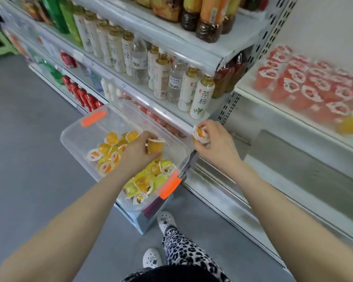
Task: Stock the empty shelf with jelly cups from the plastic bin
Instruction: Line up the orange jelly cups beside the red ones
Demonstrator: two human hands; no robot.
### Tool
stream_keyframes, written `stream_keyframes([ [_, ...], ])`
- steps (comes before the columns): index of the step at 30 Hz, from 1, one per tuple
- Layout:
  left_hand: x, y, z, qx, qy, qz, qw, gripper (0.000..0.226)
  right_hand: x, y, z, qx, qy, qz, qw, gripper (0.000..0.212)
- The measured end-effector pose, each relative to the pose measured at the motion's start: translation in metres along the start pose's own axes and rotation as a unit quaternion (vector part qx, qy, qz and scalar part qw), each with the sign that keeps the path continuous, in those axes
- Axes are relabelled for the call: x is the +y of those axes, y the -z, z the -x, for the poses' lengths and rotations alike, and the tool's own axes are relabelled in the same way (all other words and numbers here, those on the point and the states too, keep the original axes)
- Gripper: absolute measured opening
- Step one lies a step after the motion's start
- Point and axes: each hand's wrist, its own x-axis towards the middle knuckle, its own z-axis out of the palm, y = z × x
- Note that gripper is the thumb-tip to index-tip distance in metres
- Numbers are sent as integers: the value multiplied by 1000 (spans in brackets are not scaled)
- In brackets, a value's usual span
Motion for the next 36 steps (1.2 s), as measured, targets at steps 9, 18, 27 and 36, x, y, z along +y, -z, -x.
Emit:
stream_keyframes([
  [9, 124, -28, 8, -54, -105, 162, 980, 23, 33, 99, 50, 137, -82, 17, 987, 29],
  [18, 267, -86, -2, -113, -189, 186, 957, 55, 92, 231, 105, 247, -102, 72, 961, 33],
  [27, 377, -139, -32, -70, -237, 108, 963, 51, 196, 345, 125, 207, -213, 90, 951, 30],
  [36, 408, -174, -44, 17, -257, -32, 966, 61, 250, 327, 91, 94, -235, 88, 963, 36],
])
